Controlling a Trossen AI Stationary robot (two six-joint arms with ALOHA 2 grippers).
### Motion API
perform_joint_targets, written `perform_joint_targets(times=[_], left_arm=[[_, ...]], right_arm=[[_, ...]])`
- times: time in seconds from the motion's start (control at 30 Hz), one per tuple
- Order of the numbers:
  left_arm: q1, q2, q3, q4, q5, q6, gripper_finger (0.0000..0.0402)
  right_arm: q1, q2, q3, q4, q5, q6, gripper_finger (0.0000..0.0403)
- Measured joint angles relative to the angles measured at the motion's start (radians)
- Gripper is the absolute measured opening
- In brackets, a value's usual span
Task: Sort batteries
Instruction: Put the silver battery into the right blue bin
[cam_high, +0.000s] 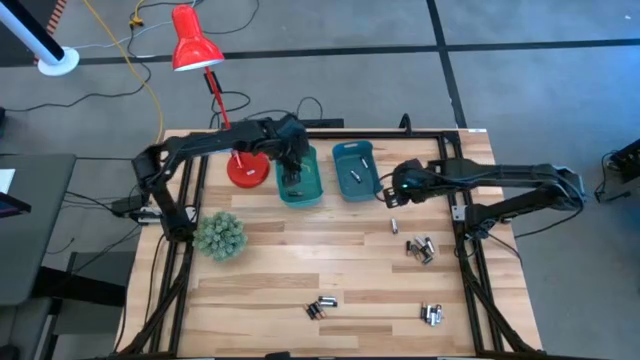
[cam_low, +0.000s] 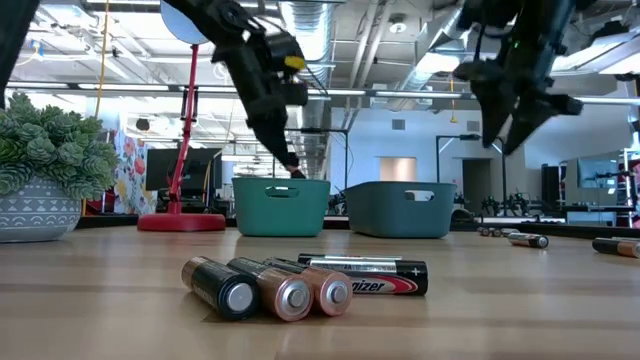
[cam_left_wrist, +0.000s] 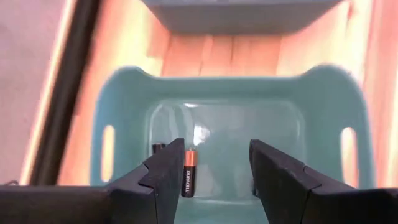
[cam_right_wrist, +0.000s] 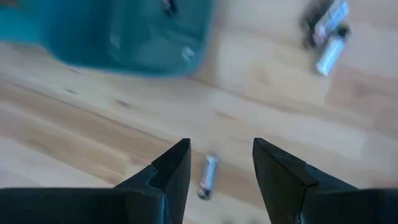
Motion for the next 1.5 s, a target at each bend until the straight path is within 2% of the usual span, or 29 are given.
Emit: perform_joint_targets(times=[0.17,0.5,0.9,1.1,1.37,1.5], left_arm=[[0.000,-0.070,0.000,0.008,0.000,-0.020,0.0178],[0.000,-0.114,0.000,0.006,0.000,-0.029,0.0178],[-0.003,-0.114,0.000,-0.002,0.000,-0.049,0.0178],[-0.007,-0.114,0.000,-0.002,0.000,-0.052,0.0178],[-0.007,-0.114,0.000,0.002,0.000,-0.050,0.0178],[-0.007,-0.114,0.000,0.002,0.000,-0.047,0.0178]], right_arm=[[0.032,0.100,0.000,-0.012,-0.087,0.010,0.0189],[0.123,0.305,0.000,0.010,-0.163,0.059,0.0189],[0.117,0.493,-0.016,0.101,-0.165,0.043,0.0153],[0.106,0.487,-0.128,0.292,-0.206,0.061,0.0126],[0.106,0.425,-0.144,0.281,-0.208,0.043,0.0021],[0.106,0.350,-0.152,0.263,-0.205,0.058,0.0010]])
